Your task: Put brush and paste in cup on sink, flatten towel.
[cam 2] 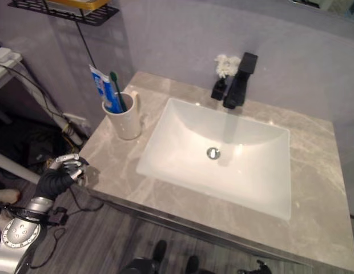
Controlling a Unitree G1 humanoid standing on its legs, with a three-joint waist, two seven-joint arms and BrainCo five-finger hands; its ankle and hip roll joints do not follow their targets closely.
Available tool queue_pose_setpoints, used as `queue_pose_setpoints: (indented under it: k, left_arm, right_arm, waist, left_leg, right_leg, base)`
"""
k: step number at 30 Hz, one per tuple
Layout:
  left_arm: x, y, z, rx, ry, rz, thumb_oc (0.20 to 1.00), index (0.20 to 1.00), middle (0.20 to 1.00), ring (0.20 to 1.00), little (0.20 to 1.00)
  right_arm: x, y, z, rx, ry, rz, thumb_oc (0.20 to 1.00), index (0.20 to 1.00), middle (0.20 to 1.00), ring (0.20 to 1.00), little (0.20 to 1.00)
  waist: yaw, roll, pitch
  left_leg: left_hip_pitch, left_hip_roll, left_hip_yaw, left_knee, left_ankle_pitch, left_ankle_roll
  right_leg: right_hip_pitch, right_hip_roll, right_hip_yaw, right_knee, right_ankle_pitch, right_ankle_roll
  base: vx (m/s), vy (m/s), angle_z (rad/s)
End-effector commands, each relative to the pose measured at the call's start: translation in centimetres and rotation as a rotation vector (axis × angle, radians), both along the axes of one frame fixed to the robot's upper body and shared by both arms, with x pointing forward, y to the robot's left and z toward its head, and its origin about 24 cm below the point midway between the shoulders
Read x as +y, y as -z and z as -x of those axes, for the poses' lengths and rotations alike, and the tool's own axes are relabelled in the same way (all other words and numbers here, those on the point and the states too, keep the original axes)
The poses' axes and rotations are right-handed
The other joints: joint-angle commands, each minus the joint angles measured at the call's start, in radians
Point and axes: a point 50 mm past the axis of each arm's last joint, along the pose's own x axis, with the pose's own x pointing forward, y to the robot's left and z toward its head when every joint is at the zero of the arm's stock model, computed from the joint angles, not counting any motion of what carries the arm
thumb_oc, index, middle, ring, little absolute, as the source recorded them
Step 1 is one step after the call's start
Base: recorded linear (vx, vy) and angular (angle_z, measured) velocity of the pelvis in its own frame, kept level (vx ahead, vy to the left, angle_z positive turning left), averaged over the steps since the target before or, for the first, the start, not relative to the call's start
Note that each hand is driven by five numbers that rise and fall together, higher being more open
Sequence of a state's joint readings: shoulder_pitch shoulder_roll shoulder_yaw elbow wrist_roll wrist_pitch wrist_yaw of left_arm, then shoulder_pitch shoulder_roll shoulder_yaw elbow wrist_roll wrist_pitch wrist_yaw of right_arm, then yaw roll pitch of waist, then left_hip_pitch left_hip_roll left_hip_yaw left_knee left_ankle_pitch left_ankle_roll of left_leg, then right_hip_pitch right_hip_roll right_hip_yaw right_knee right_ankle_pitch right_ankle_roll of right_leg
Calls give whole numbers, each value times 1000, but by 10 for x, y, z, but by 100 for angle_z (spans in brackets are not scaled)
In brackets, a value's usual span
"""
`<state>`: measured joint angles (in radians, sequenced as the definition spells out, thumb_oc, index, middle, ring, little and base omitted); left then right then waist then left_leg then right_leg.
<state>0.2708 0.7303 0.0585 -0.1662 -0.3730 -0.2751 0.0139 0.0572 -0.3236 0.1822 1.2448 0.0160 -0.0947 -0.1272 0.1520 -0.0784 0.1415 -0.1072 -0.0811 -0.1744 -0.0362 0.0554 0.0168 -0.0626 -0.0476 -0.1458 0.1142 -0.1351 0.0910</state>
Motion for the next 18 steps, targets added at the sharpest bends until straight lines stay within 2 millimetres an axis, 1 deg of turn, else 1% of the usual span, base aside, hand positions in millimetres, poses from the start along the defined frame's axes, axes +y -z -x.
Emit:
queue_pose_setpoints:
  k: [1, 2, 4, 5, 6, 7, 9, 11, 12, 14, 16, 17, 18]
  left_arm:
    - [-7, -17, 3, -89, 40, -19, 200, 200, 200, 200, 200]
    - [-7, -15, 4, -77, 42, -4, 200, 200, 200, 200, 200]
    - [-6, -14, 3, -76, 38, 2, 200, 200, 200, 200, 200]
    - [-7, -12, 0, -64, 39, 15, 200, 200, 200, 200, 200]
    - [-9, -12, -2, -67, 50, 16, 200, 200, 200, 200, 200]
    - [-11, -13, -3, -73, 60, 14, 200, 200, 200, 200, 200]
    - [-15, -18, -6, -102, 79, 20, 200, 200, 200, 200, 200]
    - [-15, -18, -6, -103, 79, 20, 200, 200, 200, 200, 200]
    - [-13, -24, -10, -125, 65, 31, 200, 200, 200, 200, 200]
    - [-10, -25, -10, -130, 49, 30, 200, 200, 200, 200, 200]
    - [-7, -25, -12, -141, 17, 40, 200, 200, 200, 200, 200]
    - [-7, -25, -12, -141, 17, 41, 200, 200, 200, 200, 200]
    - [-5, -25, -12, -149, 4, 55, 200, 200, 200, 200, 200]
  right_arm:
    - [-7, -5, -12, -27, -52, 27, 1000, 1000, 1000, 1000, 1000]
    - [-8, -6, -13, -37, -46, 29, 1000, 1000, 1000, 1000, 1000]
    - [-7, -6, -13, -37, -46, 27, 1000, 1000, 1000, 1000, 1000]
    - [-6, -6, -14, -52, -56, 22, 1000, 1000, 1000, 1000, 1000]
    - [-7, -7, -15, -57, -60, 24, 1000, 1000, 1000, 1000, 1000]
    - [-9, -8, -16, -64, -63, 28, 1000, 1000, 1000, 1000, 1000]
    - [-14, -11, -19, -77, -63, 39, 1000, 1000, 1000, 1000, 1000]
    - [-14, -11, -20, -77, -62, 39, 1000, 1000, 1000, 1000, 1000]
    - [-18, -11, -14, -67, -46, 59, 1000, 1000, 1000, 1000, 1000]
    - [-16, -9, -9, -53, -31, 58, 1000, 1000, 1000, 1000, 1000]
    - [-15, -7, -2, -33, -18, 58, 1000, 1000, 1000, 1000, 1000]
    - [-15, -7, -2, -33, -17, 58, 1000, 1000, 1000, 1000, 1000]
    - [-14, -6, 2, -12, -15, 54, 1000, 1000, 1000, 1000, 1000]
  waist:
    - [-2, -5, -15]
    - [-8, 1, -24]
    - [-11, 1, -24]
    - [-25, 1, -14]
    - [-30, 0, -7]
    - [-35, -2, 6]
    - [-34, 10, 32]
    - [-35, 12, 32]
    - [-60, 1, 37]
    - [-51, -3, 30]
    - [-56, 3, 15]
    - [-56, 4, 14]
    - [-52, 9, 6]
  left_leg:
    - [-2, -62, 50, 34, -42, 14]
    - [2, -60, 46, 27, -42, 15]
    - [0, -60, 45, 30, -43, 15]
    - [-23, -71, 44, 82, -52, 9]
    - [-47, -81, 48, 140, -68, -2]
    - [-74, -93, 57, 215, -71, -24]
    - [-143, -99, 47, 338, -41, -84]
    - [-148, -99, 46, 346, -44, -85]
    - [-187, 52, 158, 313, -54, -86]
    - [-178, 104, 129, 242, -39, -85]
    - [-173, 170, 106, 163, 17, -107]
    - [-169, 171, 105, 153, 23, -109]
    - [-138, 159, 56, 132, 10, -111]
  right_leg:
    - [-16, 48, 14, -12, 119, -2]
    - [-14, 58, 28, -29, 119, -2]
    - [-13, 61, 34, -35, 118, -4]
    - [-19, 62, 58, -48, 124, -10]
    - [-16, 56, 56, -61, 127, -13]
    - [-13, 47, 56, -73, 132, -16]
    - [1, 50, 58, -96, 140, -25]
    - [0, 52, 57, -98, 141, -25]
    - [22, 12, 34, -112, 139, -12]
    - [30, -7, 39, -126, 140, 0]
    - [31, -29, 36, -126, 133, 12]
    - [30, -29, 35, -124, 132, 11]
    - [30, -50, 49, -113, 126, 21]
  base:
    - [23, -4, -5]
    - [15, -10, -11]
    - [-6, -29, -2]
    - [-45, -40, 5]
    - [-66, -24, 14]
    - [-70, 10, 28]
    - [-74, 25, 28]
    - [-32, 49, 25]
    - [-1, 139, 32]
    - [29, 164, 42]
    - [48, 160, 22]
    - [97, 241, -4]
    - [125, 274, 2]
